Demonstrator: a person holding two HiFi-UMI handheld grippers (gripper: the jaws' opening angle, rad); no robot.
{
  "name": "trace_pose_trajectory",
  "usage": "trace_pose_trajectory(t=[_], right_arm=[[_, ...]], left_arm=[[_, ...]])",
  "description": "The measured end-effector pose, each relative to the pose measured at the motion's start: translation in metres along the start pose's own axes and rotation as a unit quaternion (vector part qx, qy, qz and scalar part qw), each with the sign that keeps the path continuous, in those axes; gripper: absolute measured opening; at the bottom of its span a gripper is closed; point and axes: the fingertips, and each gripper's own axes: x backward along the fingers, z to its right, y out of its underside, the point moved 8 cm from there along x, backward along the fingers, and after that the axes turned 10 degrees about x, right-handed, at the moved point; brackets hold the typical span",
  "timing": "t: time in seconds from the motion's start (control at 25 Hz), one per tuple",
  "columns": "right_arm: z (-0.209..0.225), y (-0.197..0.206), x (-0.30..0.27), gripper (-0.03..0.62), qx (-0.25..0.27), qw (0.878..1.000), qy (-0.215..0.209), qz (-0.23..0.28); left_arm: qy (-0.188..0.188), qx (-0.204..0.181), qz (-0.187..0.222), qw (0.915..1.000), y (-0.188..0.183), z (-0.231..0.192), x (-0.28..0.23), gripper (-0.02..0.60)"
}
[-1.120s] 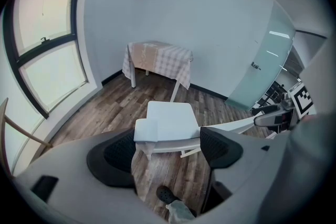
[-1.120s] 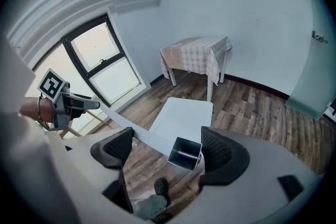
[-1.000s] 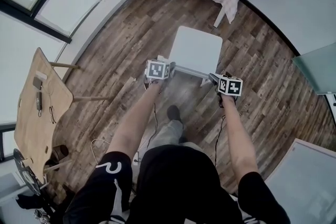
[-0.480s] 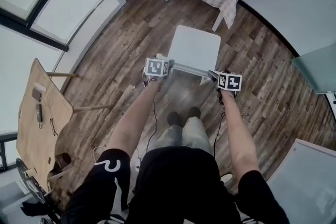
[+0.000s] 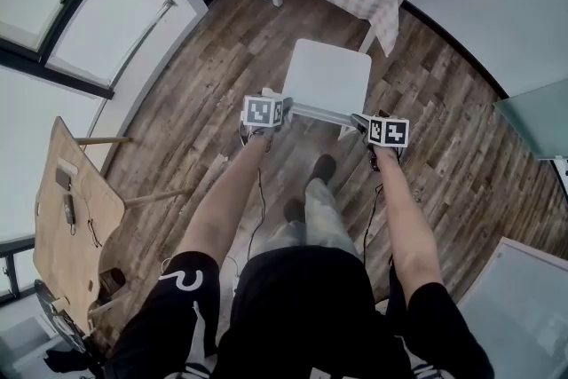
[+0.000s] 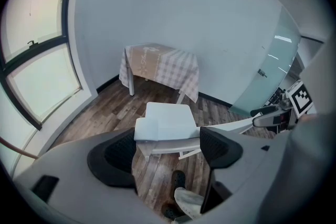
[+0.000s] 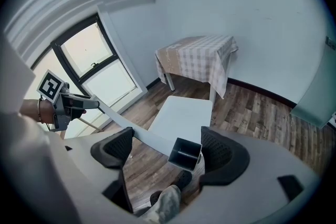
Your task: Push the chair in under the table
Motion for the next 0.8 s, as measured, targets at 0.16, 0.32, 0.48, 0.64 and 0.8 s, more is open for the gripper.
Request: trace_pose_trajectory(t=[0.16, 0.32, 0.48, 0.64, 0.8], right_arm=[[0.014, -0.022, -0.016, 0.42, 0.002, 1.0, -0.003, -0.002], [0.028, -0.048, -0.034, 0.42, 0.001, 1.0, -0.003, -0.004], [0.037, -0.07, -0.05, 0.42, 0.0, 1.0, -0.008, -0.007], [0.045, -0.09, -0.065, 0.42, 0.002, 1.0, -0.01, -0.009], [0.056, -0.108, -0.077, 0.42, 0.003, 1.0, -0.014, -0.009]], left_arm=[[-0.003, 0.003, -0.002, 1.0, -0.024, -0.002, -0.016, 0.388], [-0.003, 0.003, 0.0, 1.0, -0.053, -0.006, -0.034, 0.388], [0.001, -0.001, 0.009, 1.0, -0.077, -0.012, -0.049, 0.388], [0.004, -0.001, 0.012, 0.9999, -0.096, -0.017, -0.061, 0.388], [-0.001, 0.003, 0.003, 1.0, -0.118, -0.019, -0.074, 0.388]])
